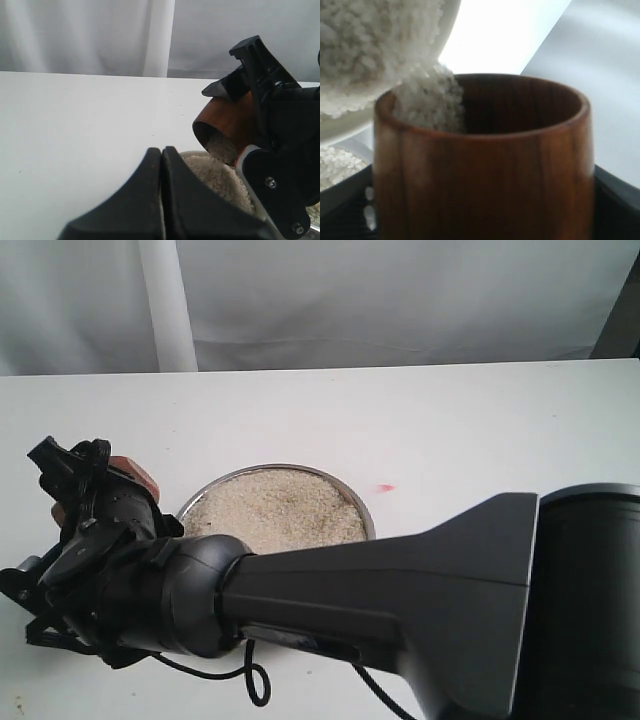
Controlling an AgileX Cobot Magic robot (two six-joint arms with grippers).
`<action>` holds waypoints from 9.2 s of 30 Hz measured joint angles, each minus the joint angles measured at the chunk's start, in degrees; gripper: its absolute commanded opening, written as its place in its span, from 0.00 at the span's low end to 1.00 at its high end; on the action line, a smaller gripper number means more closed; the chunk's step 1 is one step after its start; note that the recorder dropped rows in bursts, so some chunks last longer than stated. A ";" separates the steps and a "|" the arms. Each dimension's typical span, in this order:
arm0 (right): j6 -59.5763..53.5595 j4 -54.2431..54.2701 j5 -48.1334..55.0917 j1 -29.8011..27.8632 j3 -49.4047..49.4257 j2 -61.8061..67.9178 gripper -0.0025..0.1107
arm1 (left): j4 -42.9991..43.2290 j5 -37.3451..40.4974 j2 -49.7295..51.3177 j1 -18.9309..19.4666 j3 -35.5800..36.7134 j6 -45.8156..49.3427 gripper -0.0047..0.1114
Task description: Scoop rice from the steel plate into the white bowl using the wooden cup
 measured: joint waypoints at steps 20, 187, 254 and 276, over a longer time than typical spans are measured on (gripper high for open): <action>-4.45 -2.79 2.62 1.13 0.00 0.00 0.02 | 0.00 0.00 0.00 0.00 0.00 0.00 0.04; -3.49 103.44 -88.56 -38.12 71.74 -18.99 0.02 | 0.00 0.00 0.00 0.00 0.00 0.00 0.04; -2.01 97.50 -100.95 -38.12 90.11 -60.11 0.02 | 0.00 0.00 0.00 0.00 0.00 0.00 0.04; -12.19 97.11 -63.19 -42.85 90.11 -95.27 0.02 | 0.00 0.00 0.00 0.00 0.00 0.00 0.04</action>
